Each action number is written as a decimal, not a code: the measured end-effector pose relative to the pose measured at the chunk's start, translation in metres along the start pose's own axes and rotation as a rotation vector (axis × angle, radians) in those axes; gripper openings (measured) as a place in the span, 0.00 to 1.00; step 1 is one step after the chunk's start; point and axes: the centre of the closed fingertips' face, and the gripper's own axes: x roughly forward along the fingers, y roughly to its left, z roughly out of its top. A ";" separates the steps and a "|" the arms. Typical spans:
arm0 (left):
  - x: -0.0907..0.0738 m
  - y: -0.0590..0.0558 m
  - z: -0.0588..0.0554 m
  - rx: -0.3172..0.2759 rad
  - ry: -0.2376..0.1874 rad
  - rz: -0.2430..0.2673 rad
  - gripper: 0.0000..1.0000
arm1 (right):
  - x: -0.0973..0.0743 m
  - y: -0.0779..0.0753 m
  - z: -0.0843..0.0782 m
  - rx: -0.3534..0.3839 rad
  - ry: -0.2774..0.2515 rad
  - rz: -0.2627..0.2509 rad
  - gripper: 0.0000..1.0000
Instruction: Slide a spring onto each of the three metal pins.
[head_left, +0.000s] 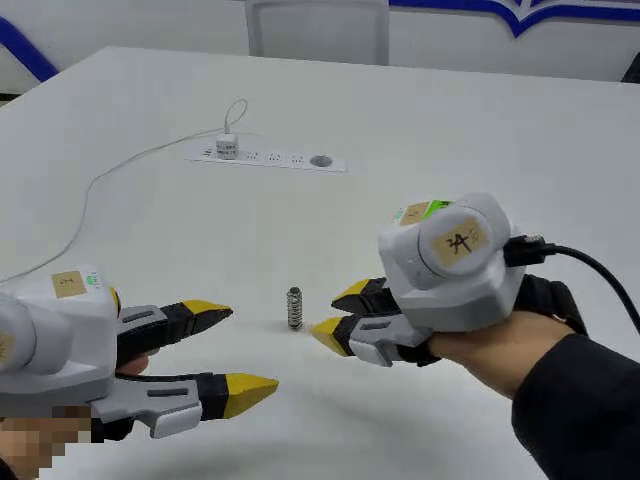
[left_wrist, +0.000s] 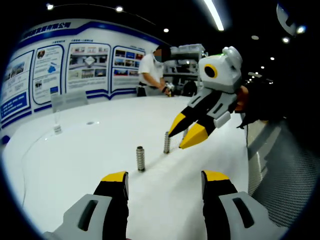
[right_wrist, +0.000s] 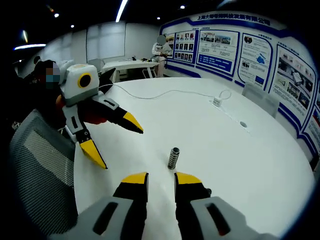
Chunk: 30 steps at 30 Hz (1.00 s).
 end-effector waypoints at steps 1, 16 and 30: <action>0.000 0.000 0.000 -0.001 0.000 0.000 0.60 | -0.004 0.001 -0.001 0.001 0.000 0.001 0.22; 0.000 -0.002 0.001 0.000 0.004 -0.002 0.62 | -0.054 -0.008 -0.036 0.062 -0.012 -0.068 0.23; 0.000 -0.003 0.002 0.003 0.010 -0.003 0.63 | -0.097 -0.049 -0.068 0.179 -0.056 -0.216 0.30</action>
